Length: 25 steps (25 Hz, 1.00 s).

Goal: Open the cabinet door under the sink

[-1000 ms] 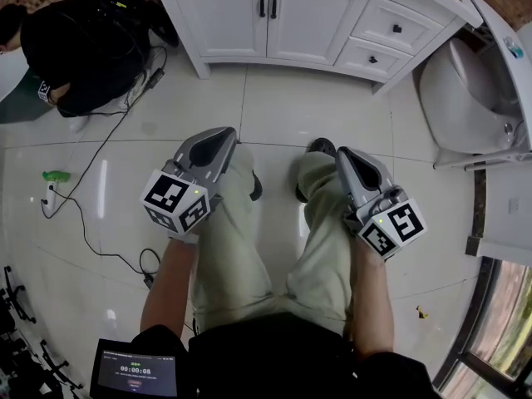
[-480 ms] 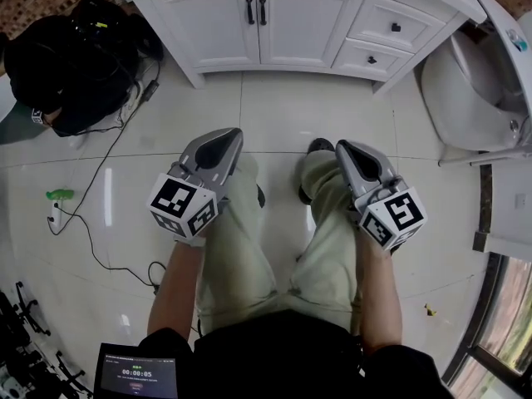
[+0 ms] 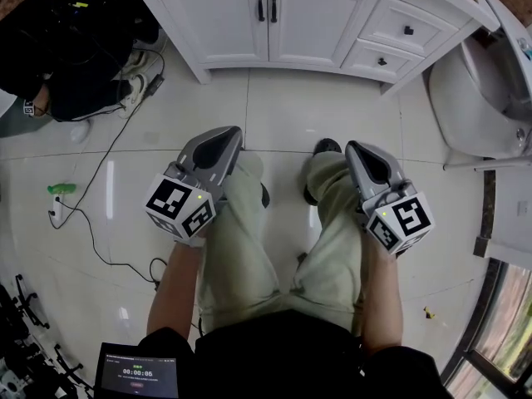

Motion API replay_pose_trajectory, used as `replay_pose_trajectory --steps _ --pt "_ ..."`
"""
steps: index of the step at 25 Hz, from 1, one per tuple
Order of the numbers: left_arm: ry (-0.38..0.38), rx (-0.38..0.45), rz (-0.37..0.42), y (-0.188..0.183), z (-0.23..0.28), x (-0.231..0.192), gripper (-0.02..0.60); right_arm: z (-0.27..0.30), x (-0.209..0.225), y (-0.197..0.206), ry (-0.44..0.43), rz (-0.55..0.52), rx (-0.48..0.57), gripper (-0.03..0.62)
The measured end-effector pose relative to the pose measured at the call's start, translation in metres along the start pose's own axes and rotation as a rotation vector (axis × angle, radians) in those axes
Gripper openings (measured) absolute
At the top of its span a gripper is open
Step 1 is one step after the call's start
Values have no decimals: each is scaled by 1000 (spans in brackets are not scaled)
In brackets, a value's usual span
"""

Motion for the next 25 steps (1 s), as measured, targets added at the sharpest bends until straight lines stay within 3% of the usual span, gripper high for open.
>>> replay_pose_trajectory --steps 12,25 --pt "0 -13 13 0 14 -2 18 -5 18 -1 20 16 15 -8" --pt "6 -54 -3 1 68 -41 18 33 63 -6 36 41 21 -8"
Point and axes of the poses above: the fingertips, and each gripper's own axes: z forward along the fingers, x to its right, y out of its underside, the point moved 2 cm from there along -z, backward along the fingers, and after that the axes turned 8 degrees about -y, right-handed, at the moved point
